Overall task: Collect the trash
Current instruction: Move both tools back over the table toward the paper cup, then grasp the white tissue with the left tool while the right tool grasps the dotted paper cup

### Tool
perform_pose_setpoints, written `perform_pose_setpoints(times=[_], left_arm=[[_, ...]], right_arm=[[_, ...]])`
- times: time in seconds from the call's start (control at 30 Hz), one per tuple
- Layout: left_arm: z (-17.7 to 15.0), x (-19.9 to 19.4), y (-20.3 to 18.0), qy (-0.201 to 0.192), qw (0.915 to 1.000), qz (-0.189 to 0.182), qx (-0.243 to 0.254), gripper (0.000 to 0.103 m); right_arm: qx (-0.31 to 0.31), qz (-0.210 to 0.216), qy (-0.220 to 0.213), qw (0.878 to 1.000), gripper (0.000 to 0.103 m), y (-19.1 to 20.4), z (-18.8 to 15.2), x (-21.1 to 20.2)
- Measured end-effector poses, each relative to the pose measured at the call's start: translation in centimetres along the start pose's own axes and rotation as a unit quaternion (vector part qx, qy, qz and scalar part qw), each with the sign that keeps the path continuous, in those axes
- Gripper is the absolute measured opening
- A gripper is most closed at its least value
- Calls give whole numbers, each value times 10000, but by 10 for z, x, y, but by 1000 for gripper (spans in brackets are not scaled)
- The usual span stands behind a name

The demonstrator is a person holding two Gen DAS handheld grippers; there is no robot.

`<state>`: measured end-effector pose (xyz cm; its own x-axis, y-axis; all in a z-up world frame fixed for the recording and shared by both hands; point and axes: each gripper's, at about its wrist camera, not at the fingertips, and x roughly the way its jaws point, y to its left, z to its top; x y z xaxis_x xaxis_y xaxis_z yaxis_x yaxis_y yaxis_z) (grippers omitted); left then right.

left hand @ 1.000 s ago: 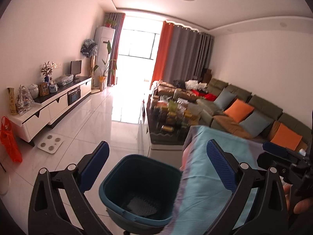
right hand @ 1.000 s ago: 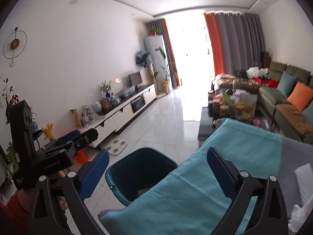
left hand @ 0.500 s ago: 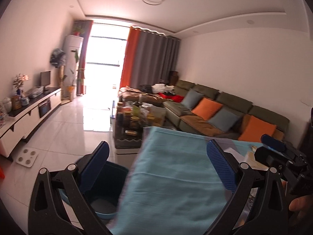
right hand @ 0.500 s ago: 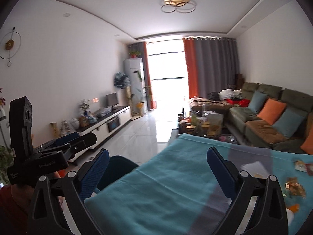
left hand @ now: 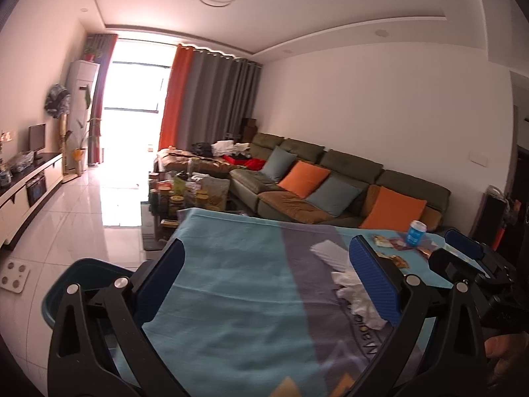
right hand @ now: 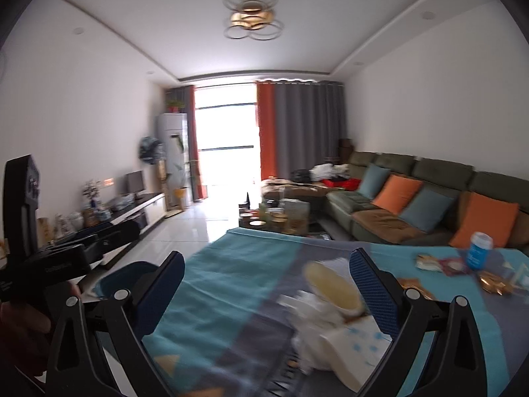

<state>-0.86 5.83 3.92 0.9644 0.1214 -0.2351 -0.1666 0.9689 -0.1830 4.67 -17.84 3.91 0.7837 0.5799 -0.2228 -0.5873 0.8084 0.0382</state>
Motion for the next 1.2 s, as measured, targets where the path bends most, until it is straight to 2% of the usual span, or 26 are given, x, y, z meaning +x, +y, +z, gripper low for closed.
perform_pose_setpoints(times=[0.2,0.43,0.63,0.87,1.0,1.2], left_arm=[[-11,9,-30,64,9991,-342,251,98],[-26,15,-55,197,9968,-650,416,98],[-34,21,-65,281,9953,-745,553,98],[-36,28,-70,381,9945,-756,612,98],[-36,29,-71,409,9941,-760,653,98],[-46,47,-71,724,9918,-807,677,98]], right_arm=[[106,-531,77,9985,96,-25,-13,-16],[39,-794,237,9966,96,-41,-24,-27],[-53,-935,377,9949,96,-51,-31,-34],[-57,-927,535,9942,96,-60,-36,-31],[-210,-823,765,9934,96,-62,-41,-23],[-654,-556,1157,9896,96,-65,-46,-5]])
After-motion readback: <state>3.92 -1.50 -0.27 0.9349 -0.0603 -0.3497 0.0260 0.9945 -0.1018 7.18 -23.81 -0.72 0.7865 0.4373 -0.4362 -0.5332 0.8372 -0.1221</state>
